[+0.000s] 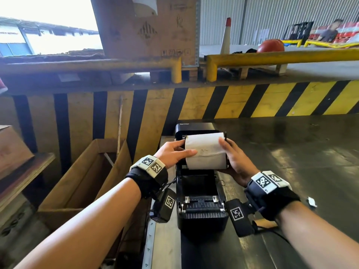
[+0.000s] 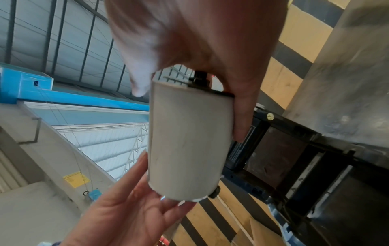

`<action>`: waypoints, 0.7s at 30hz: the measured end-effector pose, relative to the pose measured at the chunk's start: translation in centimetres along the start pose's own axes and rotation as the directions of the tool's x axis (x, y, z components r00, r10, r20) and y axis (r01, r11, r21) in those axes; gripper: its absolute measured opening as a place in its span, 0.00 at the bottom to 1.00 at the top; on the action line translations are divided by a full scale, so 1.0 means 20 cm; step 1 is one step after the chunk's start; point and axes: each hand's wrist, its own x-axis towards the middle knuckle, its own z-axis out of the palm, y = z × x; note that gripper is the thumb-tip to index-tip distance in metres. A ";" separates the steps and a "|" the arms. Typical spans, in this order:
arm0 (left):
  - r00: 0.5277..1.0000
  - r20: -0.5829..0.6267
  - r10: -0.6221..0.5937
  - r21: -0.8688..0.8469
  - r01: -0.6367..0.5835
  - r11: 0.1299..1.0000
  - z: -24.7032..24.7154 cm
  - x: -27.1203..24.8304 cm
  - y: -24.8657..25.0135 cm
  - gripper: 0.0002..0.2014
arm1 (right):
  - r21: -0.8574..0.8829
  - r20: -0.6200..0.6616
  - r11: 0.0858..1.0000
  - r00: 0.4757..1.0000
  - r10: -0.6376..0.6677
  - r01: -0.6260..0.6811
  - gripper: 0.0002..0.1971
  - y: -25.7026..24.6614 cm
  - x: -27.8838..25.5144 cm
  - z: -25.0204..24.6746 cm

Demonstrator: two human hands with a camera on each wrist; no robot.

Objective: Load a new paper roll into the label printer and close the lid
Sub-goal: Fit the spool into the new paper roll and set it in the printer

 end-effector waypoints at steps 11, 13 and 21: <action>0.994 0.044 -0.105 0.012 0.104 0.994 -0.01 0.04 -0.21 0.23 | -0.027 -0.075 0.999 0.997 0.035 -0.037 0.07 0.27 0.13 -0.07; 0.991 0.045 -0.125 0.022 0.124 0.992 0.01 0.06 -0.25 0.23 | -0.029 -0.065 0.999 0.998 0.020 -0.022 0.05 0.31 0.16 -0.09; 0.988 0.045 -0.145 0.136 0.137 0.981 0.04 0.16 -0.37 0.25 | -0.233 -0.102 0.971 0.991 -0.082 0.056 0.05 0.42 0.28 -0.19</action>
